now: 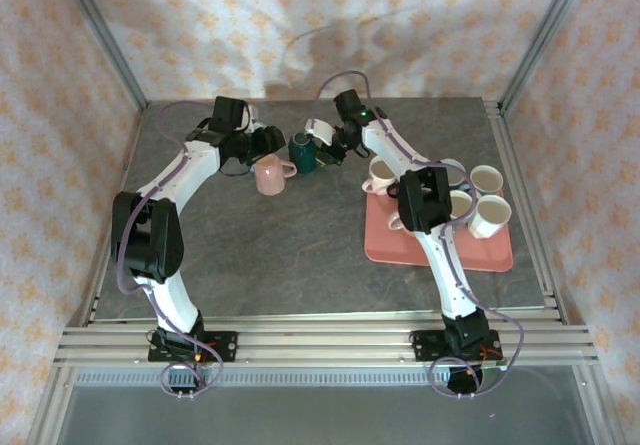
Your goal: Turn the mug right side up
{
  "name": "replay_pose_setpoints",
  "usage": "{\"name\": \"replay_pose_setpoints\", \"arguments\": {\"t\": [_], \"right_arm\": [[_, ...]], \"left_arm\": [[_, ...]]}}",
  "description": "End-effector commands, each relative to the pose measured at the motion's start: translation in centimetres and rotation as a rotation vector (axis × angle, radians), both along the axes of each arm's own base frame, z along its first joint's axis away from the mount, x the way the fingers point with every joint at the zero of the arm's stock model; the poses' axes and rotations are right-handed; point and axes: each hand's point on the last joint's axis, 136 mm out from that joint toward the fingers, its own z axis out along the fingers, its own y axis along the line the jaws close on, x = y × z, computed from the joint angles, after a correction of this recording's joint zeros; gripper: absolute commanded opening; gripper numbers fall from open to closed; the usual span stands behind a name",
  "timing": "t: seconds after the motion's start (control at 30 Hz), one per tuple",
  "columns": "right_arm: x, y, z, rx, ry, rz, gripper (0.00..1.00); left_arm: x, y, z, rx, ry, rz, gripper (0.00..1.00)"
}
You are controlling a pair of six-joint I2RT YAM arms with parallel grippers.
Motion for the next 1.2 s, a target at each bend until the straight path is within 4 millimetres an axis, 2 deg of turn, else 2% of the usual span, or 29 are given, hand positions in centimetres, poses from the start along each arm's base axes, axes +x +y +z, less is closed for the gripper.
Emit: {"name": "replay_pose_setpoints", "arguments": {"t": [0.0, 0.17, 0.33, 0.43, 0.7, 0.9, 0.93, 1.07, 1.17], "right_arm": [[-0.4, 0.1, 5.5, 0.081, -0.024, -0.075, 0.00], [-1.4, -0.1, 8.5, 0.129, -0.034, -0.123, 0.00], [-2.6, -1.3, 11.1, 0.130, -0.041, -0.199, 0.00], [-3.8, -1.9, 13.4, 0.185, -0.047, -0.256, 0.00], [-7.6, -4.4, 22.5, 0.428, -0.063, -0.501, 0.00], [-11.4, -6.7, 29.1, 0.578, -0.027, -0.635, 0.00], [-12.1, -7.1, 30.0, 0.604, -0.017, -0.657, 0.00], [-15.1, -8.5, 33.7, 0.734, 0.045, -0.726, 0.00], [-16.9, -9.3, 35.7, 0.856, 0.126, -0.786, 0.00]], "left_arm": [[-0.6, -0.4, 3.4, -0.032, -0.046, -0.012, 0.60], [-1.9, -0.5, 5.3, -0.062, -0.071, -0.006, 0.60], [-3.7, -0.3, 7.2, -0.081, -0.101, -0.001, 0.60], [-5.1, -0.2, 8.5, -0.088, -0.124, -0.006, 0.60], [-9.8, -0.6, 13.1, -0.178, -0.231, -0.053, 0.60], [-12.8, -1.4, 16.5, -0.345, -0.363, -0.063, 0.62], [-13.3, -1.9, 17.7, -0.403, -0.400, -0.084, 0.63], [-14.7, -3.1, 18.9, -0.554, -0.400, -0.093, 0.63], [-15.5, -4.4, 19.7, -0.640, -0.386, -0.101, 0.63]]}}
